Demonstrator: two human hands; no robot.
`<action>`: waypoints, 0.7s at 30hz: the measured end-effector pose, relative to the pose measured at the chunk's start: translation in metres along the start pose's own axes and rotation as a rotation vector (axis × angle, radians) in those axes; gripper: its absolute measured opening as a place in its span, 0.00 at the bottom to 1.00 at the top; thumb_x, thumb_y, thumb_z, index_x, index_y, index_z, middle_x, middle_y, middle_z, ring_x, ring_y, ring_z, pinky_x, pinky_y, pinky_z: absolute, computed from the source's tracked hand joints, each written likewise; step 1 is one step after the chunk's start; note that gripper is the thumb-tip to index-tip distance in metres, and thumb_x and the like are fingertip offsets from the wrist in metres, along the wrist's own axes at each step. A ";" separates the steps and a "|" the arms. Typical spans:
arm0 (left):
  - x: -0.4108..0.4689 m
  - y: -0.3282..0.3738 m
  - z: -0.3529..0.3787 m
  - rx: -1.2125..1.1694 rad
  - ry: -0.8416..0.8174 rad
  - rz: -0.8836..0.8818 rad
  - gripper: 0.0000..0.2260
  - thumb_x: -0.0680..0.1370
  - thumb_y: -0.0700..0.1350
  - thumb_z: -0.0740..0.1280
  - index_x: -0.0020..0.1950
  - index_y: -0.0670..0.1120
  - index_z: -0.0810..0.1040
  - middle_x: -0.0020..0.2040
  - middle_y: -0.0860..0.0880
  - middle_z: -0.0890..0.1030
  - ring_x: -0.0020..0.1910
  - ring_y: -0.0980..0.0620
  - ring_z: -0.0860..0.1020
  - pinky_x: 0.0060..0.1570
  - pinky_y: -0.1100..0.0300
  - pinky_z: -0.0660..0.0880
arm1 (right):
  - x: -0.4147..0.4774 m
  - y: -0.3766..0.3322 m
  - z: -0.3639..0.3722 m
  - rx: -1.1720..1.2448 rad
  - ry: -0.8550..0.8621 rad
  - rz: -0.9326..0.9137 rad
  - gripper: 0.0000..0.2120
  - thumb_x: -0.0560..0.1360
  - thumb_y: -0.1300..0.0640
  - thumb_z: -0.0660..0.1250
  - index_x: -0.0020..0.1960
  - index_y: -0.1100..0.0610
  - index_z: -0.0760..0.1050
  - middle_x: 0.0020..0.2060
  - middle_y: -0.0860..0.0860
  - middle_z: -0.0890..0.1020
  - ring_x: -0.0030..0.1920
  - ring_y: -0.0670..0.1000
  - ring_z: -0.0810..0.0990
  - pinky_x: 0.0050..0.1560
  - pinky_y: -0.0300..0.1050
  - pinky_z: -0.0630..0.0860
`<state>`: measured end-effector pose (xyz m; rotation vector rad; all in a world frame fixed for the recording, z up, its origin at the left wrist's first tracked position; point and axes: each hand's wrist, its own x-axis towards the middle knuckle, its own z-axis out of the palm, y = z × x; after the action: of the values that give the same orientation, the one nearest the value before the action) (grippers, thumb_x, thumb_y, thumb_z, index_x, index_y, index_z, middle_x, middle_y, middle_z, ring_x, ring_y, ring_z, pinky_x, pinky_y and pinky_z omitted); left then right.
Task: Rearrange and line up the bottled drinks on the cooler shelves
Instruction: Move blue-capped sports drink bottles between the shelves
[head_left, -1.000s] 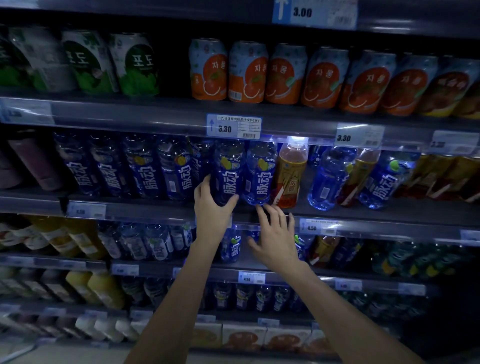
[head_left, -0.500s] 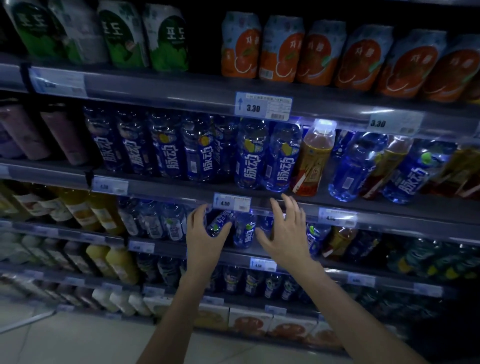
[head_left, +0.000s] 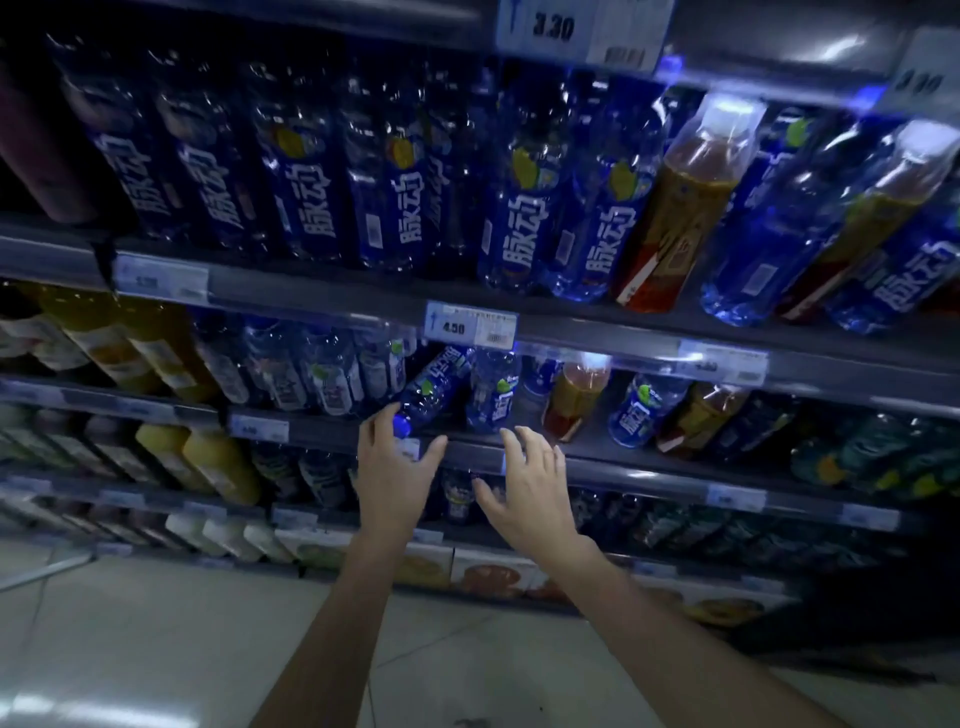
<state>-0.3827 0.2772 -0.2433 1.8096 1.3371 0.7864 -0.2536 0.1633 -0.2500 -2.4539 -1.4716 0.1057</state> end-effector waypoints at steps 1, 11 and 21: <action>0.004 -0.006 0.005 0.002 -0.005 -0.023 0.30 0.73 0.56 0.72 0.71 0.50 0.65 0.67 0.47 0.67 0.62 0.45 0.71 0.58 0.46 0.73 | 0.001 0.002 0.009 0.007 -0.019 0.028 0.34 0.77 0.39 0.60 0.76 0.56 0.58 0.74 0.55 0.63 0.75 0.55 0.57 0.75 0.57 0.53; 0.035 -0.062 0.052 -0.022 0.028 -0.126 0.33 0.73 0.50 0.73 0.73 0.47 0.61 0.70 0.45 0.63 0.64 0.43 0.69 0.56 0.51 0.72 | 0.031 0.023 0.085 0.007 -0.127 0.139 0.37 0.77 0.36 0.58 0.78 0.54 0.50 0.78 0.57 0.50 0.78 0.56 0.46 0.73 0.62 0.47; 0.059 -0.072 0.072 -0.175 0.127 -0.193 0.25 0.74 0.49 0.73 0.68 0.45 0.70 0.57 0.50 0.72 0.47 0.57 0.73 0.45 0.73 0.67 | 0.045 0.029 0.118 -0.036 -0.143 0.176 0.44 0.74 0.30 0.55 0.79 0.53 0.44 0.78 0.52 0.49 0.77 0.55 0.41 0.73 0.64 0.45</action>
<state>-0.3444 0.3327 -0.3398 1.4917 1.4519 0.8948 -0.2314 0.2131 -0.3672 -2.6503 -1.3185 0.2978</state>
